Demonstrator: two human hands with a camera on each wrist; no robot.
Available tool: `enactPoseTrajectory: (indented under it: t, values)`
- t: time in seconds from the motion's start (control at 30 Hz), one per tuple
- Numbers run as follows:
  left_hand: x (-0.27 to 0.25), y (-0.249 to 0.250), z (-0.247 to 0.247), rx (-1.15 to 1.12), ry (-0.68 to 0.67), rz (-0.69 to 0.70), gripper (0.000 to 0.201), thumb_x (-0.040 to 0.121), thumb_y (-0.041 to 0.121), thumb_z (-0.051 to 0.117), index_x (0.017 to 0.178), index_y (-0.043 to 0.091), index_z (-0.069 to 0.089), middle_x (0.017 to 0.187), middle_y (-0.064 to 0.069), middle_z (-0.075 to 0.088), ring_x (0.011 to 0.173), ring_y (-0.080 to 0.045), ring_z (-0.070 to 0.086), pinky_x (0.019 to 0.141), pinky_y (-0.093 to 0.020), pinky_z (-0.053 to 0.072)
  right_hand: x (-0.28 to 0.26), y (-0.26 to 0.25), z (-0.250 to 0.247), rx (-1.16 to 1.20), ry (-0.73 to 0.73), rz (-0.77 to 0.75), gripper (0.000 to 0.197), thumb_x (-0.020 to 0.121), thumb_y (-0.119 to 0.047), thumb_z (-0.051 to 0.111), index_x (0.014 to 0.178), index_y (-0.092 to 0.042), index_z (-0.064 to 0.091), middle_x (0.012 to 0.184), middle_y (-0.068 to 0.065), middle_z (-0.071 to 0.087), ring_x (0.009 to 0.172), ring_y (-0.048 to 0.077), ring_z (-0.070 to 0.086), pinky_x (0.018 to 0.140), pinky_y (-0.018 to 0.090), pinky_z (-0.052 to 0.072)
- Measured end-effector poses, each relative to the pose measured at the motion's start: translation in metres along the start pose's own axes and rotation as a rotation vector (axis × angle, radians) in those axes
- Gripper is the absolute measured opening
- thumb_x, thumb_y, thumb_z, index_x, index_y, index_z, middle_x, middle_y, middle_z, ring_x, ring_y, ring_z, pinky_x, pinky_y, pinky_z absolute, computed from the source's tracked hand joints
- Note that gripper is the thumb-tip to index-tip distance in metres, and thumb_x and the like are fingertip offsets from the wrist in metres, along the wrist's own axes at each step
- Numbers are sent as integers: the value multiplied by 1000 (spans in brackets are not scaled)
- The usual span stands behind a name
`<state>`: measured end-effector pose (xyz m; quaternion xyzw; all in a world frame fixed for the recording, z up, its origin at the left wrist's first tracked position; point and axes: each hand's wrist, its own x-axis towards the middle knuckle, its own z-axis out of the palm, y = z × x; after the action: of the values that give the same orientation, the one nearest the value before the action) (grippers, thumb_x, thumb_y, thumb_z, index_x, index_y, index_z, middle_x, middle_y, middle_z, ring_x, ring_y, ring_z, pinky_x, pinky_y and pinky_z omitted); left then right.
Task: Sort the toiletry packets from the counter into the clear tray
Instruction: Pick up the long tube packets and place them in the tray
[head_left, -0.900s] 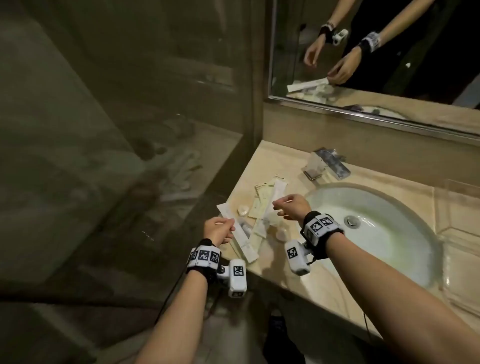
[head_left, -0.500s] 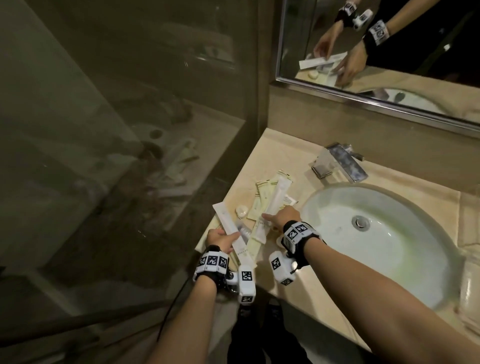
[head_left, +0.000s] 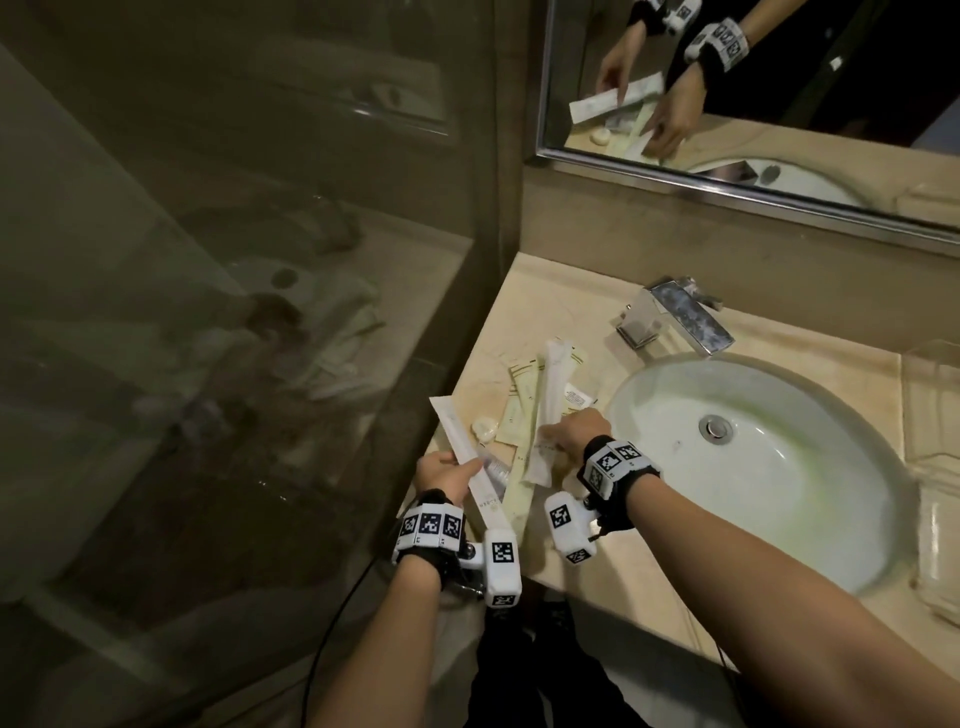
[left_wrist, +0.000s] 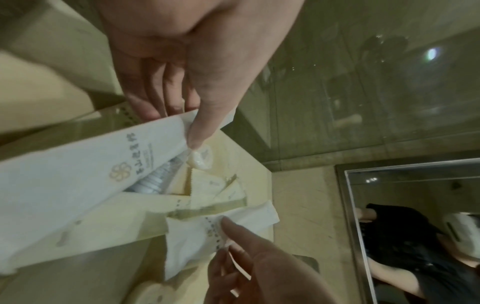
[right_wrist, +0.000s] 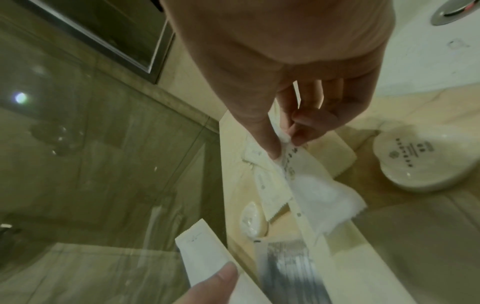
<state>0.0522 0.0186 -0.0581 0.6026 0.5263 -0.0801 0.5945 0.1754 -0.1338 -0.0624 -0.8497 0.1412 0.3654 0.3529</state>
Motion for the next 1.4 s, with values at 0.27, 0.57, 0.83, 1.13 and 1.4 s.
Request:
enactPoseTrajectory:
  t: [0.27,0.57,0.83,1.13,1.4]
  values:
    - [-24,68,20,-133,-151,200,19,75,1,76,92,4,66,96,-13,72,82,-26,70,57,-26,56,-36,-12,-62,256,128,-169,36,77,-21,80,54,-17,52,50,-1,50,48,15,45,48,26,37]
    - [-83,121,109,-49,-413,386,39,76,9,77,111,2,61,98,-15,71,75,-21,66,50,-18,52,-87,37,-175,444,361,-238,22,79,-23,80,66,-18,64,65,-2,62,58,10,55,51,18,38]
    - [-151,103,220,31,-680,408,37,82,6,71,116,0,58,105,-17,67,76,-19,66,50,-21,54,-122,156,-282,464,538,-201,20,80,-20,77,99,-18,69,80,5,71,75,19,66,72,31,50]
    - [-207,64,339,45,-756,358,36,87,8,66,121,2,55,94,-9,66,85,-25,67,54,-25,59,-106,289,-383,201,584,-119,24,85,-26,73,106,-17,66,83,0,66,71,11,59,58,21,39]
    - [-232,23,407,62,-629,302,34,87,10,66,118,2,55,102,-15,67,89,-29,69,64,-30,61,-57,368,-421,-297,282,-14,20,89,-20,65,109,-18,69,109,6,71,90,23,66,75,28,51]
